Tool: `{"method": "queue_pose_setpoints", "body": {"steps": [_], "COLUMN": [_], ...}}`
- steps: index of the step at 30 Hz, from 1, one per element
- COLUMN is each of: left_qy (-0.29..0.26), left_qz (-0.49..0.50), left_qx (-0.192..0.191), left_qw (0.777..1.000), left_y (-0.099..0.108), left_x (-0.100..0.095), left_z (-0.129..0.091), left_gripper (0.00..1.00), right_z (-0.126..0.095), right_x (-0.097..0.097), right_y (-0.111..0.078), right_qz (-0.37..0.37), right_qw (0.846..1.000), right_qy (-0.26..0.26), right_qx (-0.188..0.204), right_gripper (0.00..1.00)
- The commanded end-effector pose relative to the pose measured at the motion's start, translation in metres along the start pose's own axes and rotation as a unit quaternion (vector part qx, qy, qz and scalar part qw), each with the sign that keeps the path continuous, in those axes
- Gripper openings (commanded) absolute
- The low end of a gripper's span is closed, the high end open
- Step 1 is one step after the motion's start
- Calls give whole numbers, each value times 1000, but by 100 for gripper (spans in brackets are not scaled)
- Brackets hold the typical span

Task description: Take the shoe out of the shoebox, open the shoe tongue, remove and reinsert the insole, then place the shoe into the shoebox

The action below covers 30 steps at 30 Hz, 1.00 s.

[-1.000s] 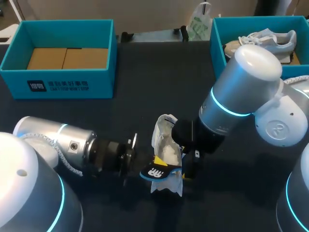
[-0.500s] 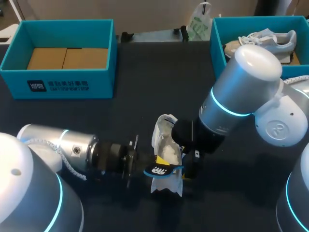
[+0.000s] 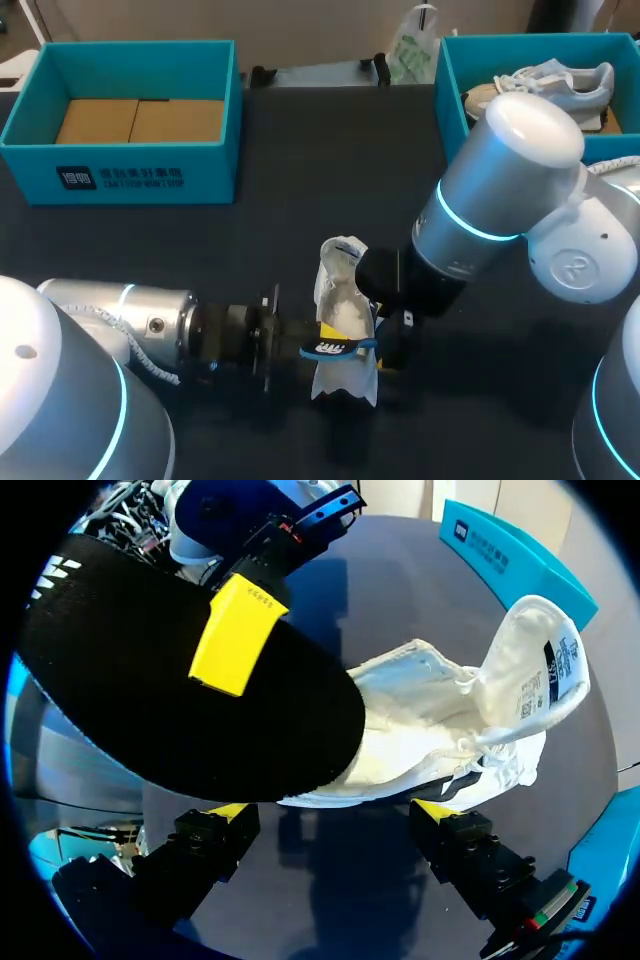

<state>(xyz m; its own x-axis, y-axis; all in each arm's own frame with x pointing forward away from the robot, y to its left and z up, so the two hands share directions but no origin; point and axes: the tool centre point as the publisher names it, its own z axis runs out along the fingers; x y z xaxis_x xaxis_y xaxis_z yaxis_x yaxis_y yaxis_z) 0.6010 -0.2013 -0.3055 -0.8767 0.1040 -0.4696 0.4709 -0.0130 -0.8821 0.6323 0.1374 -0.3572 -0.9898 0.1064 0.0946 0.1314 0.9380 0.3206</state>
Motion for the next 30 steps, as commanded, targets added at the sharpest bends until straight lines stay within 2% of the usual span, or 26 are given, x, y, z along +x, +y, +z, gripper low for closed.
{"method": "queue_pose_setpoints", "body": {"steps": [1,9,14,25,30], "left_qy": [-13,-20,-22,-16,-9], "left_qz": [-1,15,49,49,68], "left_qx": [-3,-8,-32,-54,-76], "left_qw": [1000,1000,998,997,995], "left_y": [4,11,24,46,58], "left_x": [1,-1,0,-8,-10], "left_z": [4,6,6,7,9], "left_gripper": [0,0,0,0,0], "right_z": [1,1,1,1,1], "right_x": [0,0,0,0,0], "right_y": [0,0,0,0,0], "right_qz": [0,0,0,0,0], "right_qw": [1000,1000,1000,1000,1000], "right_qy": [-1,-1,-1,-1,-1], "right_qx": [0,0,0,0,0], "right_gripper": [100,100,100,100,100]}}
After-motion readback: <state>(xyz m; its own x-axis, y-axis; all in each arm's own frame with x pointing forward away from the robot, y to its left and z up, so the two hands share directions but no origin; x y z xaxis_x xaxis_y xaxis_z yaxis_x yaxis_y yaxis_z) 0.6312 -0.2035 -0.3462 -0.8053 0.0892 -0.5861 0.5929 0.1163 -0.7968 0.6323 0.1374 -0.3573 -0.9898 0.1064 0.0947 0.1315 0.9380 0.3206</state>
